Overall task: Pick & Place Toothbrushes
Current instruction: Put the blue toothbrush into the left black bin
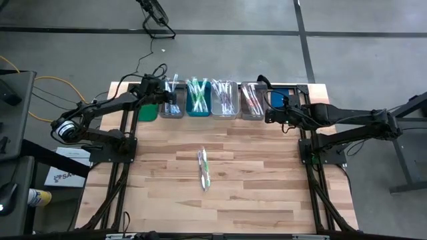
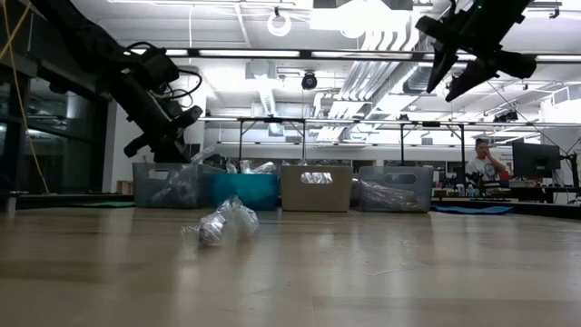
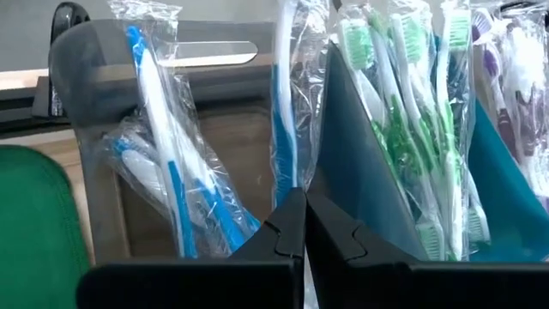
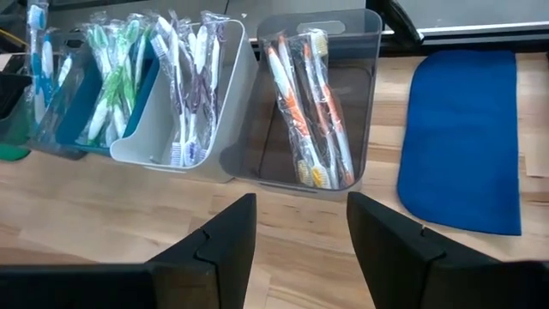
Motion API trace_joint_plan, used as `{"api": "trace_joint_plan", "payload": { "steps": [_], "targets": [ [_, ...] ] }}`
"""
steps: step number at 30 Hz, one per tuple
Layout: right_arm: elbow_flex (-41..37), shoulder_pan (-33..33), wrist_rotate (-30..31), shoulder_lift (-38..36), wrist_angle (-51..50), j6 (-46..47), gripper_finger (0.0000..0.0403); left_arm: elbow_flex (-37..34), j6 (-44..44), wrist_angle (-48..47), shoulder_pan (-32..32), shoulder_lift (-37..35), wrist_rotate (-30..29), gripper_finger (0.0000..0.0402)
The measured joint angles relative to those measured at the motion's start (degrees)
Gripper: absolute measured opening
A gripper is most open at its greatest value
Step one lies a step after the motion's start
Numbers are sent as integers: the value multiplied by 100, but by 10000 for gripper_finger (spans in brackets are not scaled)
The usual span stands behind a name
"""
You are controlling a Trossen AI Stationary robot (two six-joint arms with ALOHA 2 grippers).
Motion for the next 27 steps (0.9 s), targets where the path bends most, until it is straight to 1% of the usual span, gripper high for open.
{"api": "trace_joint_plan", "payload": {
  "steps": [4, 10, 19, 23, 27],
  "targets": [
    [0, -2, -17, 0, -66, 0, 176, 0, -144, -149, 0, 0, -63, 0],
    [0, -2, -60, 0, -83, 0, 176, 0, -426, -451, 0, 0, -360, 0],
    [0, -2, -60, 0, -83, 0, 176, 0, -428, -726, 0, 0, -377, 3],
    [0, -2, -61, 0, -83, 4, 176, 0, -310, -908, 0, 0, -302, 22],
    [0, -2, -63, 0, -83, 20, 176, 0, -82, -873, 0, 0, -235, 63]
  ]
}}
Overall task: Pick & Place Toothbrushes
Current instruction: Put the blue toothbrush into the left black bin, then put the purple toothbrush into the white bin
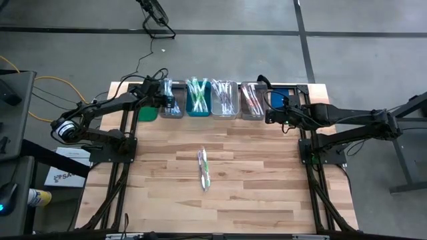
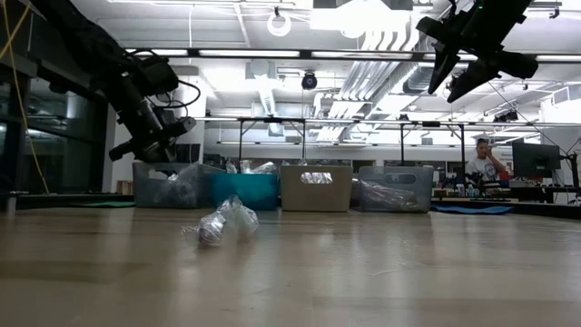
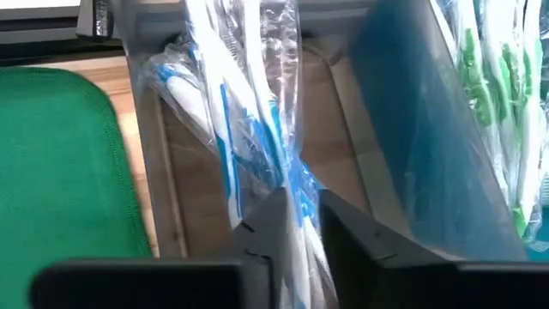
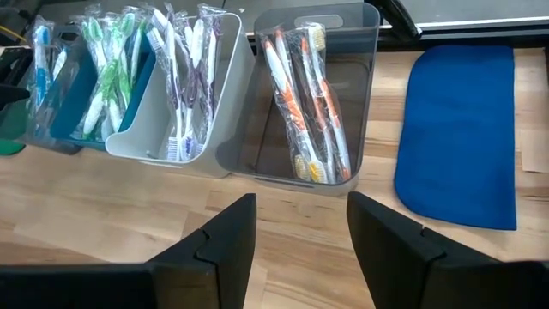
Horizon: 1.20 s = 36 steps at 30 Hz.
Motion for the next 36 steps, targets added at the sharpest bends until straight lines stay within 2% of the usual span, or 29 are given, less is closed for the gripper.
{"api": "trace_joint_plan", "payload": {
  "steps": [8, 14, 18, 26, 36],
  "targets": [
    [0, 2, -165, 0, -4, -12, 176, 0, 127, 2, 0, 0, 23, 169],
    [0, 2, -408, 0, -28, -20, 176, 110, 338, 5, 0, -1, 160, 218],
    [0, 7, -577, 2, -39, -40, 176, 269, 727, -25, 0, -3, 300, 229],
    [-2, 7, -874, 2, -44, -195, 176, 391, 870, -171, 0, -38, 424, 230],
    [-4, 257, -1021, -76, -179, -326, 176, 396, 1223, -133, 0, -664, 476, 230]
  ]
}}
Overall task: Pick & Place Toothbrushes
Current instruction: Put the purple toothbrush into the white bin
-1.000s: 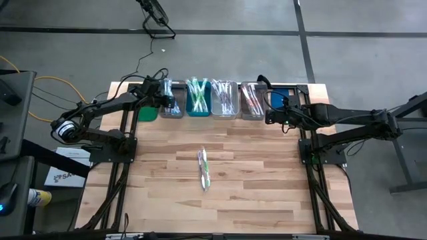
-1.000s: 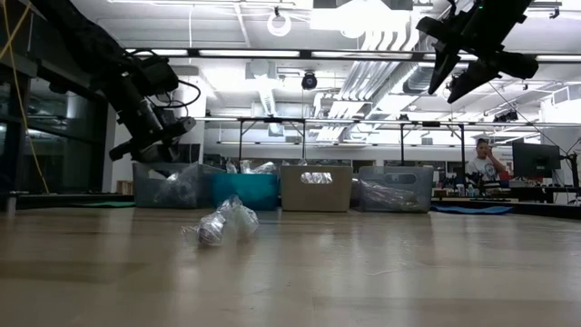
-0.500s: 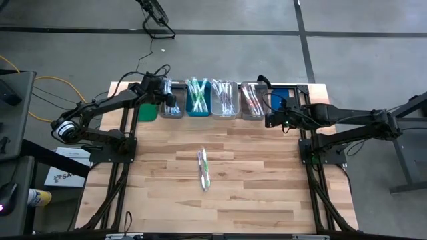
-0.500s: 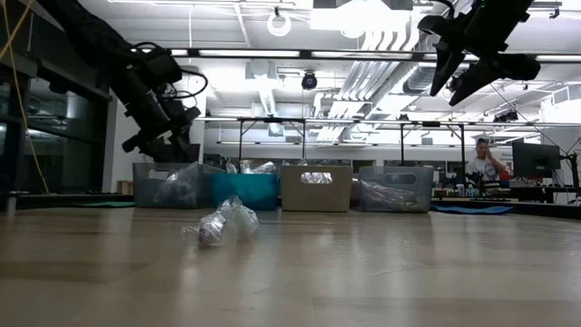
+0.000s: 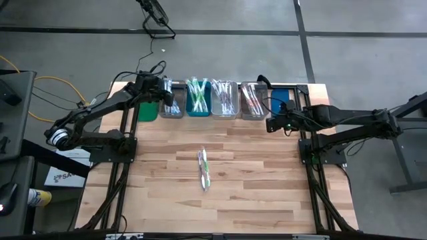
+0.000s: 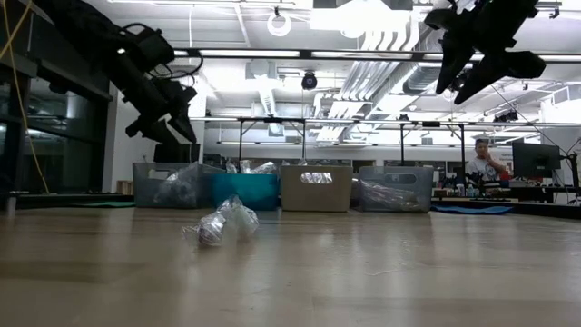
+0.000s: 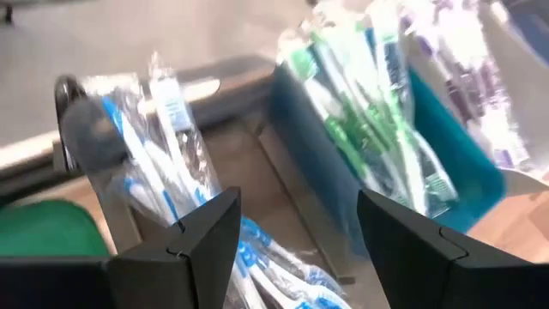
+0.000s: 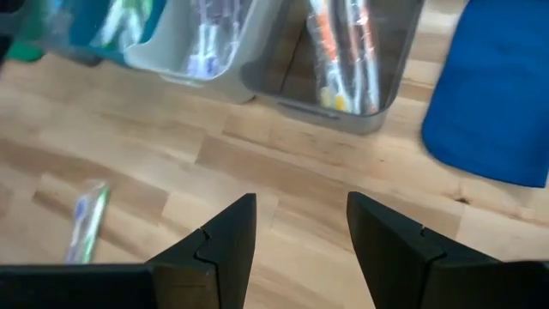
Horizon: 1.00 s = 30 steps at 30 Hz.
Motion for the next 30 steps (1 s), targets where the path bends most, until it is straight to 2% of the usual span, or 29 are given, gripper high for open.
{"api": "trace_joint_plan", "payload": {
  "steps": [10, 17, 20, 25, 30],
  "targets": [
    [0, 444, -291, -731, 35, -147, 176, 2, 844, -12, -4, -896, 138, 230],
    [0, 650, -424, -959, 59, -166, 176, 2, 1281, 169, -4, -1278, 317, 230],
    [0, 724, -416, -964, 82, -218, 176, 2, 1446, 253, -3, -1371, 600, 230],
    [0, 742, -457, -875, 318, -262, 176, 2, 2051, 673, -193, -1408, 1695, 230],
    [0, 742, -617, -716, 769, 83, 176, 2, 2590, 908, -834, -1410, 1812, 230]
  ]
}}
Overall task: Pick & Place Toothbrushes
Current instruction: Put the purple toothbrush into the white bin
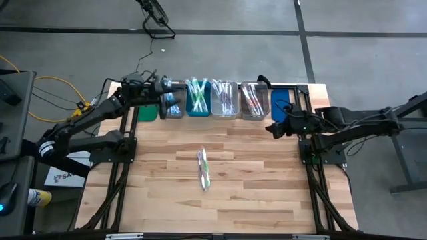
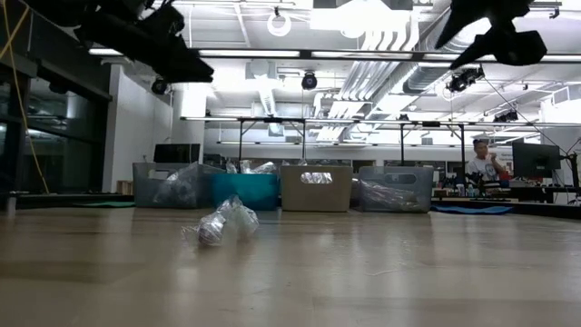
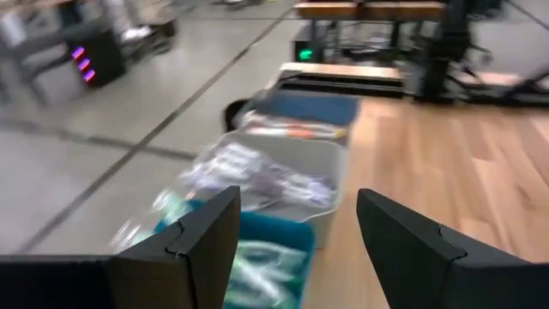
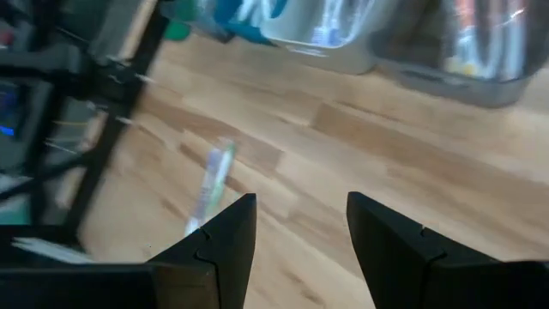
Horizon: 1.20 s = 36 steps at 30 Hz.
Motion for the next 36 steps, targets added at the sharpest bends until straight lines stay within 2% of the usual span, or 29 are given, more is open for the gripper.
{"api": "trace_joint_plan", "payload": {
  "steps": [5, 10, 17, 21, 27, 31, 36],
  "targets": [
    [2, 204, -134, 347, 885, 217, 176, 0, 632, -68, -541, 1, 135, 230],
    [7, 489, 100, 1053, 2012, 714, 176, 0, 962, -84, -850, 2, 516, 230],
    [7, 784, 54, 2436, 4276, 890, 176, 0, 1273, -326, -901, 2, 1519, 230],
    [7, 867, 68, 3183, 5599, 918, 176, 0, 1532, -621, -897, 3, 1858, 230],
    [7, 1015, 112, 3943, 6912, 1291, 176, 0, 2186, -1159, -903, -38, 2212, 230],
    [9, 1154, 388, 4027, 7285, 1279, 176, 0, 2861, -1401, -1163, -74, 2173, 230],
    [9, 1231, 1015, 3812, 7273, 957, 176, 0, 3255, -1490, -2042, 90, 1350, 230]
  ]
}}
